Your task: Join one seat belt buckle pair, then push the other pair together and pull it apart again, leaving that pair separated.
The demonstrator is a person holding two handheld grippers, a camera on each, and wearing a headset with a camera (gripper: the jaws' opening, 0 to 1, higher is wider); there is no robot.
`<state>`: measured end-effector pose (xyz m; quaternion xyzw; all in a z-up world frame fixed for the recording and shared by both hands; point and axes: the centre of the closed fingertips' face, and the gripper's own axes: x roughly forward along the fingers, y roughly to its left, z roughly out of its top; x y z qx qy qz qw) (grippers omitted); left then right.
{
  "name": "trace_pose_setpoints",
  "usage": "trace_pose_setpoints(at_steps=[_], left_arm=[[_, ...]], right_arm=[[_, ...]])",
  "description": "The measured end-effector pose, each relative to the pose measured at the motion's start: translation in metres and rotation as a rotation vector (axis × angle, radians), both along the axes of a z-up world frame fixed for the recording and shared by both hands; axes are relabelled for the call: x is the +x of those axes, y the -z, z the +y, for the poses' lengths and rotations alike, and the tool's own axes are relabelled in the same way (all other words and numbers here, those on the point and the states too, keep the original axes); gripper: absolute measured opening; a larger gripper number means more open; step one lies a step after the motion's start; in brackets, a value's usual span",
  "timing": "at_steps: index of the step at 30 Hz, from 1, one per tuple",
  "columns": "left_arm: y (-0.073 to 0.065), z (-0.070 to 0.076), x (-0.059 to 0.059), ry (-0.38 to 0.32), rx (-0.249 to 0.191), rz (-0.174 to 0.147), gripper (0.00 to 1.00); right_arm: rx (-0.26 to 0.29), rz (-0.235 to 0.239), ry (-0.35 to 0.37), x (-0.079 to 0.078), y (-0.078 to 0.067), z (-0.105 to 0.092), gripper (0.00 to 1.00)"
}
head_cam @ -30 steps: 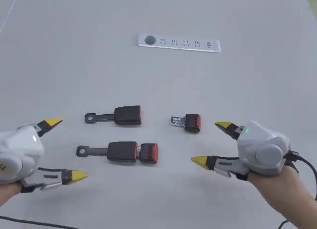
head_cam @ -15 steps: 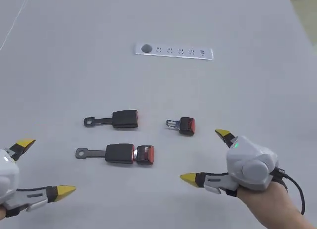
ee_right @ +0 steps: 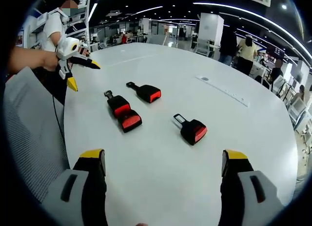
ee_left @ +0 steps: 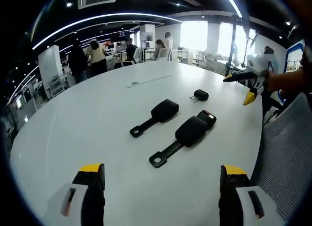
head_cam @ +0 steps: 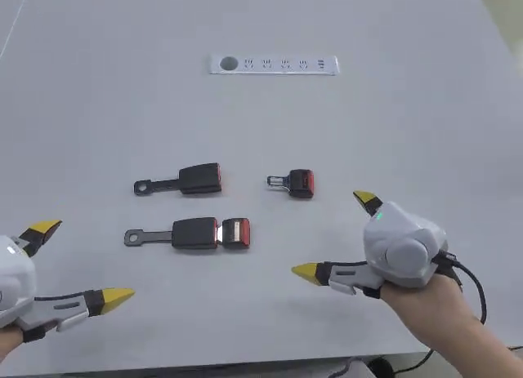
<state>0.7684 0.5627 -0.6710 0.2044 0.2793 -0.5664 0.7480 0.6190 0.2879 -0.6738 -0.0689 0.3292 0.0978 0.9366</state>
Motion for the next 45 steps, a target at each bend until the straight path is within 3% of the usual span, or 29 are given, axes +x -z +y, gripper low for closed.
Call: trace_pose_setpoints(at_steps=[2, 11, 13, 20, 45], left_arm=[[0.0, 0.0, 0.0, 0.002, -0.002, -0.003, 1.0], [0.002, 0.007, 0.002, -0.016, -0.001, 0.006, 1.0], [0.002, 0.009, 0.001, -0.017, -0.004, 0.006, 1.0], [0.007, 0.012, -0.007, -0.01, 0.009, 0.002, 1.0], [0.0, 0.01, -0.013, -0.009, -0.015, -0.018, 1.0]], right_arm=[[0.012, -0.017, 0.008, 0.0, -0.004, 0.001, 0.99], [0.011, 0.006, 0.008, -0.006, -0.004, 0.002, 0.99], [0.001, -0.007, 0.001, -0.005, -0.008, 0.003, 0.99], [0.0, 0.009, -0.004, -0.006, -0.009, 0.008, 0.99], [-0.016, 0.008, -0.022, -0.019, -0.013, 0.016, 0.99]])
